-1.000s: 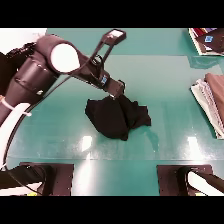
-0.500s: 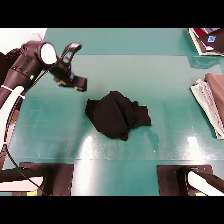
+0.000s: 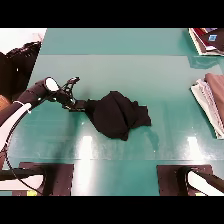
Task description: Fold the shirts.
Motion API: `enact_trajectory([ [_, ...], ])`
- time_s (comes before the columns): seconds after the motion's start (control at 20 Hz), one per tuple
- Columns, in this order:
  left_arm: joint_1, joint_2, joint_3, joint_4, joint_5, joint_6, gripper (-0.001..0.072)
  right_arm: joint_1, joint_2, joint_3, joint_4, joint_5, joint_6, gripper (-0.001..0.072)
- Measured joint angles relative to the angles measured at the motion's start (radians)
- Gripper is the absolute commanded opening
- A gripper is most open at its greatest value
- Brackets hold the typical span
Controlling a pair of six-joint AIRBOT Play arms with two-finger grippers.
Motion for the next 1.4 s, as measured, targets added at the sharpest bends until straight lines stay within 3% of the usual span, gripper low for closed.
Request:
enact_trajectory([
  [0.3, -0.017, -0.01, -0.029, -0.071, 0.035, 0.051, 0.0301, 0.0, 0.0, 0.0, 0.001, 0.0, 0.0, 0.0022],
  [0.35, -0.018, -0.011, -0.03, -0.076, 0.039, 0.054, 0.0205, 0.0, 0.0, 0.0, 0.001, 0.0, 0.0, 0.0022],
  [0.4, -0.018, -0.011, -0.032, -0.075, 0.048, 0.054, 0.0024, 0.0, 0.0, 0.0, 0.001, 0.0, 0.0, 0.0022],
  [0.7, 0.001, 0.034, 0.002, -0.039, 0.055, 0.038, 0.0019, 0.002, -0.014, 0.0, -0.019, 0.004, 0.025, 0.0023],
  [0.75, 0.011, 0.061, 0.02, -0.015, 0.048, 0.038, 0.0019, 0.003, -0.027, 0.0, -0.042, 0.016, 0.047, 0.0048],
  [0.85, 0.034, 0.124, 0.06, 0.043, 0.029, 0.035, 0.002, 0.018, -0.079, -0.001, -0.099, 0.064, 0.091, 0.0396],
  [1.1, 0.058, 0.254, 0.129, 0.145, 0.009, 0.035, 0.002, 0.15, -0.299, -0.041, -0.166, 0.138, 0.134, 0.0421],
  [1.4, 0.063, 0.289, 0.145, 0.177, -0.022, 0.035, 0.002, 0.346, -0.568, -0.14, -0.169, 0.04, 0.132, 0.0421],
])
